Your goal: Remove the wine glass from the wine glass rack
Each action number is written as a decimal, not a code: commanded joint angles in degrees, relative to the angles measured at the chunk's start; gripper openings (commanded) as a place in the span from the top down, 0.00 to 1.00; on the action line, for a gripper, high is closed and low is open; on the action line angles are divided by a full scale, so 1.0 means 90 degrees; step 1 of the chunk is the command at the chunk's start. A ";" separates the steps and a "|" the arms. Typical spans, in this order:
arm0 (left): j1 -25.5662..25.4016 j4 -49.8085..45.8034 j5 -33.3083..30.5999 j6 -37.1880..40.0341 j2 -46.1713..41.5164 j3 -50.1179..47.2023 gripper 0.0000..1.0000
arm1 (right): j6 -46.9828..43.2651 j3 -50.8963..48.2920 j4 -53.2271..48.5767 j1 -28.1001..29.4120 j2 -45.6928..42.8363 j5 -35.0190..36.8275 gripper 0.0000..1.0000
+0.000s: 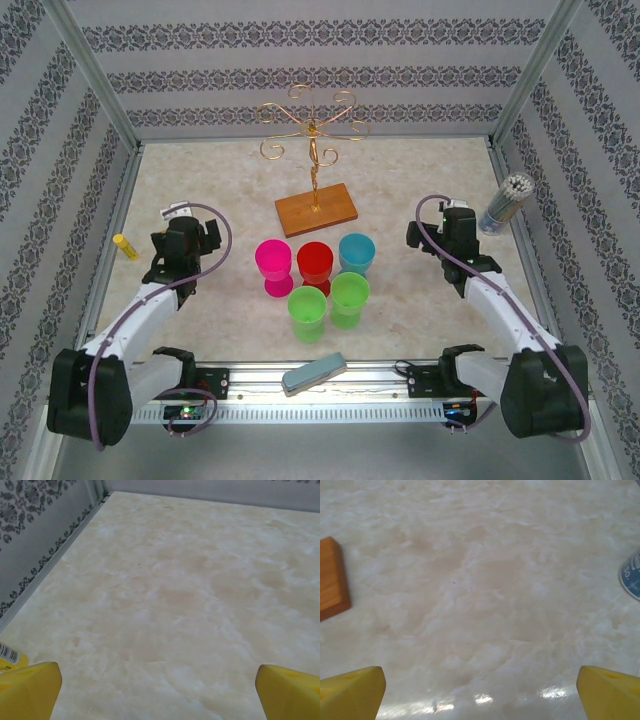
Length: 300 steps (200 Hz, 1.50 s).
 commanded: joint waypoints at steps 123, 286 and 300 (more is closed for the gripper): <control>0.0498 0.4529 0.0665 0.1060 0.2698 -0.0596 0.00 | -0.1249 -0.0784 0.4000 -0.0333 0.1644 0.0034 0.02; 0.0488 0.5628 0.1169 0.1263 0.3247 -0.0962 0.00 | -0.1273 -0.1346 0.6250 -0.0621 0.2610 -0.0821 0.02; 0.0498 0.5809 0.1181 0.1294 0.3340 -0.0953 0.00 | -0.1289 -0.1343 0.6300 -0.0607 0.2632 -0.0810 0.02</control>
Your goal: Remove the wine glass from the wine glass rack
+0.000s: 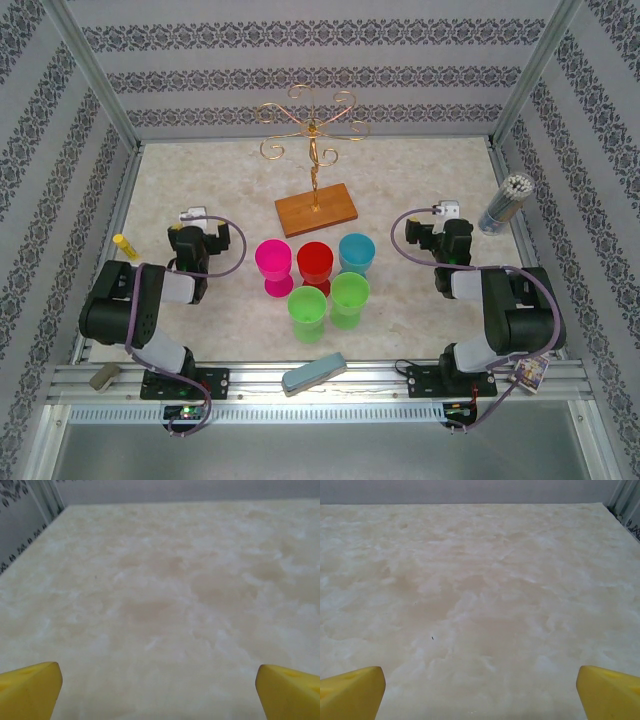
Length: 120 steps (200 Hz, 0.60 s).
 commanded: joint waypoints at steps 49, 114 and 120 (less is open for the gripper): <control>0.0075 0.0634 0.0128 0.0107 0.0088 -0.0032 0.00 | 0.0000 -0.0027 0.0457 0.0083 0.0001 0.0122 0.02; 0.0075 0.1092 0.0348 0.0194 0.0084 -0.0277 0.00 | 0.0002 -0.0021 0.0456 0.0077 0.0001 0.0099 0.02; 0.0075 0.1164 0.0419 0.0212 0.0075 -0.0322 0.00 | 0.0001 -0.0025 0.0456 0.0077 0.0001 0.0094 0.02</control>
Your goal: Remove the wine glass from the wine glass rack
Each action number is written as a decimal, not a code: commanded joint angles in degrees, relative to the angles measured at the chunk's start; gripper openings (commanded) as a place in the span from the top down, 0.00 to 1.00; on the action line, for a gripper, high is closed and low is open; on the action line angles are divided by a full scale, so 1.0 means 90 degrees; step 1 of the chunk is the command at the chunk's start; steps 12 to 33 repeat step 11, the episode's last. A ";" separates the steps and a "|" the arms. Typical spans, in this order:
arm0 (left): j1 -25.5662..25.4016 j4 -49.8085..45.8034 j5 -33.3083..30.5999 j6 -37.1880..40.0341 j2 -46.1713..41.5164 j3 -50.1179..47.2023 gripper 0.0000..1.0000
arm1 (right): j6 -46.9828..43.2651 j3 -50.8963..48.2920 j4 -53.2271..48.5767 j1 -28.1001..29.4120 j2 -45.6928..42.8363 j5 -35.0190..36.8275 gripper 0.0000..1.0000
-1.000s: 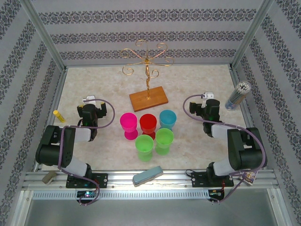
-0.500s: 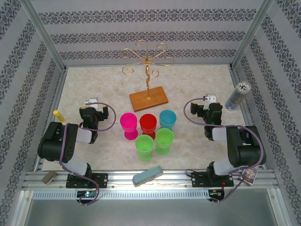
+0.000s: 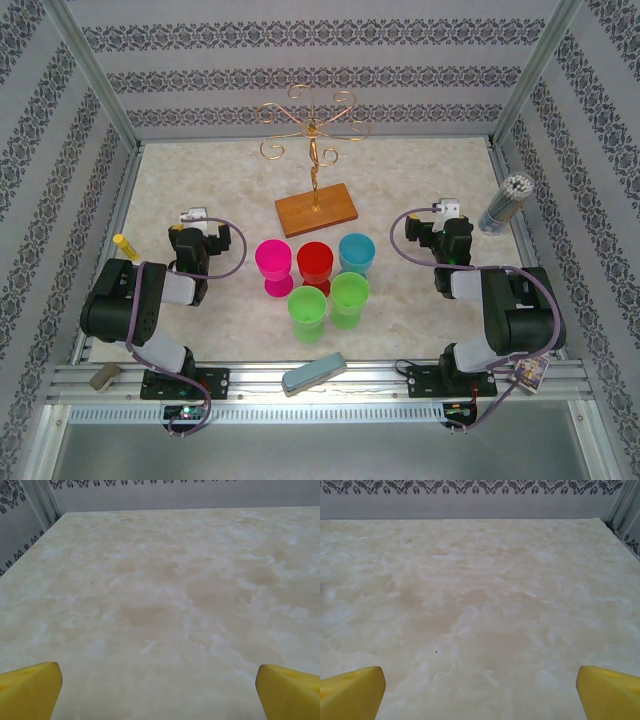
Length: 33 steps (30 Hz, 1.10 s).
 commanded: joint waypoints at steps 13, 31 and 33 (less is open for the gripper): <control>0.0075 0.0603 0.0260 0.0152 0.0022 -0.0178 0.00 | -0.0003 -0.0016 0.0203 0.0067 0.0008 0.0074 0.02; 0.0075 0.0603 0.0260 0.0152 0.0022 -0.0178 0.00 | -0.0003 -0.0016 0.0203 0.0067 0.0008 0.0074 0.02; 0.0075 0.0603 0.0260 0.0152 0.0022 -0.0178 0.00 | -0.0003 -0.0016 0.0203 0.0067 0.0008 0.0074 0.02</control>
